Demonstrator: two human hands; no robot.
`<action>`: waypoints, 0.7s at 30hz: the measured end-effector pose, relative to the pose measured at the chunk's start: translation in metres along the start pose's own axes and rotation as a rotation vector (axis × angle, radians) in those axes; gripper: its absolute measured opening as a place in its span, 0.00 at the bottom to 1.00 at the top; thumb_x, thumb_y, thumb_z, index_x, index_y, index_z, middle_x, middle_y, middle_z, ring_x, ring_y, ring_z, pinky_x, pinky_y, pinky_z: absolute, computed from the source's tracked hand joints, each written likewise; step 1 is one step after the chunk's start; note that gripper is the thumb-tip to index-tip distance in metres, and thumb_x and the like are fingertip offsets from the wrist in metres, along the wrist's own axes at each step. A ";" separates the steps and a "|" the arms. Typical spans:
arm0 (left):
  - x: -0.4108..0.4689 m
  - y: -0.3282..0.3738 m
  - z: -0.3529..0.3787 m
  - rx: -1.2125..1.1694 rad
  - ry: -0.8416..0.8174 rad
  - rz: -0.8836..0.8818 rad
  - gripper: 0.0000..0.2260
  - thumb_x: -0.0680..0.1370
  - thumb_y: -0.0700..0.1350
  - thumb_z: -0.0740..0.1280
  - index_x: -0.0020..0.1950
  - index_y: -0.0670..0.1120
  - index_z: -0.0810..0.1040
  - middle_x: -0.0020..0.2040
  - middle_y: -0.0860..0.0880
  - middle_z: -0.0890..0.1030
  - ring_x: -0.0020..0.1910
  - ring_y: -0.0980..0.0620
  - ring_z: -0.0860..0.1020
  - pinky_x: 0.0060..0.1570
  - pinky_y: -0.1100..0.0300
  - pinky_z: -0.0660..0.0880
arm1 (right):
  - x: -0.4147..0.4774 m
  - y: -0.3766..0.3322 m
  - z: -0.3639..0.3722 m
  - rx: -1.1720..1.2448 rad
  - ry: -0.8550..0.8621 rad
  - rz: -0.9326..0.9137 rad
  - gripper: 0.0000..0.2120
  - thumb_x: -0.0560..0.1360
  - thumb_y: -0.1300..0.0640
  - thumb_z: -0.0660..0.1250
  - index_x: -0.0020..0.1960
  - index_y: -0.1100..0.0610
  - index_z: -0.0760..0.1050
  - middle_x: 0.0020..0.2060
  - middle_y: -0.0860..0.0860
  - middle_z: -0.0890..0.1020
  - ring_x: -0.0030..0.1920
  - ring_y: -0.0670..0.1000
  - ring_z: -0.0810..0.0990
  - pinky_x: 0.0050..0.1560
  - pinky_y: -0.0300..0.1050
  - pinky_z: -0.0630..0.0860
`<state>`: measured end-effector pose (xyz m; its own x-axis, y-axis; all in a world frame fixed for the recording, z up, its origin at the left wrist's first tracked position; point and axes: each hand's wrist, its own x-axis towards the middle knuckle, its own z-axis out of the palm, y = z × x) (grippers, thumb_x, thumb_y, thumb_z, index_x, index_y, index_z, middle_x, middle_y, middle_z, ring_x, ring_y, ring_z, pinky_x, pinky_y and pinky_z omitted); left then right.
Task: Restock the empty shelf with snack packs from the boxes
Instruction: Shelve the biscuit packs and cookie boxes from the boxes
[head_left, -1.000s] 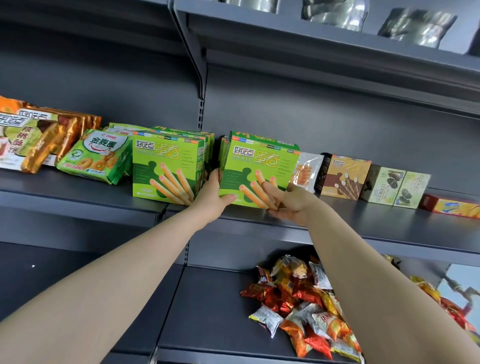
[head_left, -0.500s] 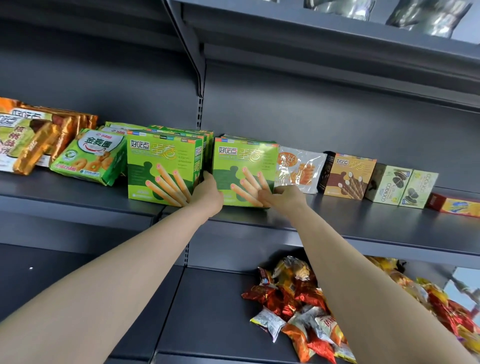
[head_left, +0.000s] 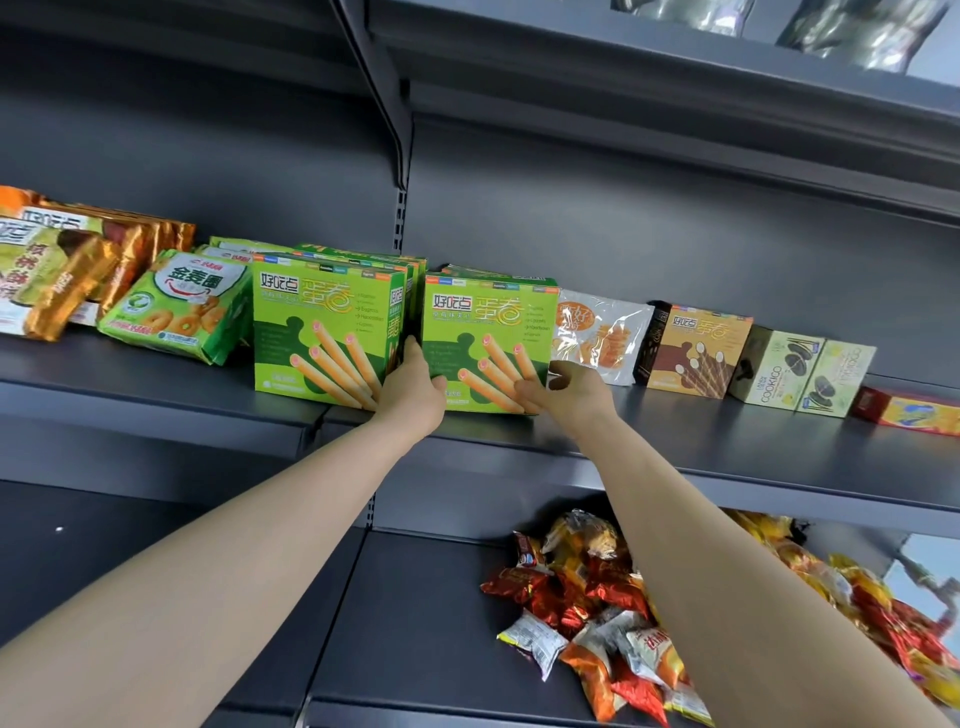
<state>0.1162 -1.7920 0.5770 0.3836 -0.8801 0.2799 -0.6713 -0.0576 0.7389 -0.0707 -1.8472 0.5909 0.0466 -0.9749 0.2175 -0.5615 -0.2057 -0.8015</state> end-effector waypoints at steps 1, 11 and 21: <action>0.001 -0.001 0.000 -0.033 0.006 0.003 0.30 0.84 0.45 0.59 0.81 0.45 0.47 0.74 0.42 0.69 0.65 0.39 0.73 0.60 0.48 0.73 | 0.001 0.000 0.001 -0.011 -0.003 -0.016 0.27 0.73 0.43 0.73 0.67 0.56 0.75 0.59 0.52 0.80 0.61 0.56 0.78 0.61 0.47 0.74; -0.003 -0.001 -0.006 -0.130 0.017 0.088 0.24 0.80 0.49 0.67 0.71 0.42 0.63 0.67 0.44 0.74 0.63 0.43 0.74 0.62 0.49 0.71 | 0.029 -0.015 -0.017 0.174 0.234 -0.115 0.18 0.83 0.49 0.51 0.58 0.57 0.76 0.54 0.58 0.81 0.53 0.60 0.78 0.59 0.59 0.75; -0.020 0.007 -0.037 -0.119 0.151 0.169 0.21 0.79 0.51 0.69 0.66 0.43 0.66 0.58 0.46 0.75 0.58 0.45 0.74 0.61 0.51 0.69 | 0.029 -0.035 -0.033 0.232 0.233 -0.242 0.15 0.79 0.48 0.54 0.43 0.35 0.76 0.48 0.48 0.83 0.54 0.57 0.81 0.60 0.59 0.76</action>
<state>0.1267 -1.7572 0.5992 0.3688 -0.7915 0.4874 -0.6580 0.1481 0.7383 -0.0768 -1.8656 0.6436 -0.0486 -0.8564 0.5141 -0.3551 -0.4662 -0.8103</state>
